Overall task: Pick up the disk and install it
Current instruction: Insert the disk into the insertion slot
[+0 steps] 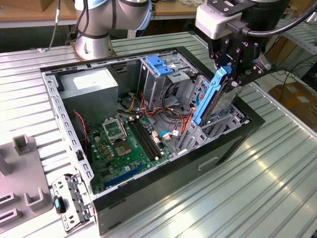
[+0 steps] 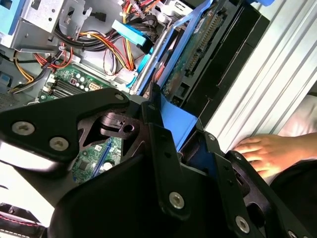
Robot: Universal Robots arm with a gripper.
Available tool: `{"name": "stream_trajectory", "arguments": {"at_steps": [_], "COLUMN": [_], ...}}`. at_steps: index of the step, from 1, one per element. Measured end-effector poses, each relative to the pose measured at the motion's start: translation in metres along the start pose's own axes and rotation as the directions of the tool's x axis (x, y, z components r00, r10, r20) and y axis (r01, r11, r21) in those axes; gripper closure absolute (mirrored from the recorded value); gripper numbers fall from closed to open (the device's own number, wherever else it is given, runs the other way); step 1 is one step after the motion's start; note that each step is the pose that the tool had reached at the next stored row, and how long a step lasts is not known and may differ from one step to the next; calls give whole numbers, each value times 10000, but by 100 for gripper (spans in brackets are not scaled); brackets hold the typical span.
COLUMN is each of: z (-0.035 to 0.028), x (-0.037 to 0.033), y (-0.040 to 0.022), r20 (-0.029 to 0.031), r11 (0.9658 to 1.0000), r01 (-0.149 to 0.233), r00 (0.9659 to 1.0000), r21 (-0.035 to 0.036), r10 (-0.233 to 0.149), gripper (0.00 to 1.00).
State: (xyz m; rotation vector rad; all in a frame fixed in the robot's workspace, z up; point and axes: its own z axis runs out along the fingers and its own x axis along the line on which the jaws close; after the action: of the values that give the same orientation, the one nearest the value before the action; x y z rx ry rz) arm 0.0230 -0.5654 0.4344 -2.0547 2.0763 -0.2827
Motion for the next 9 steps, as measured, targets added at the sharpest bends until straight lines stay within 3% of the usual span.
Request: {"name": "stream_trajectory", "arguments": {"at_steps": [6, 9], "z": [-15, -27], "x": [1, 1], "y": [-5, -8], "r20": [0, -5], "r11": [10000, 10000], "r01": [-1, -12], "r00": [10000, 10000], "r21": [-4, -45], "r10": [1, 12], "gripper": [64, 64]}}
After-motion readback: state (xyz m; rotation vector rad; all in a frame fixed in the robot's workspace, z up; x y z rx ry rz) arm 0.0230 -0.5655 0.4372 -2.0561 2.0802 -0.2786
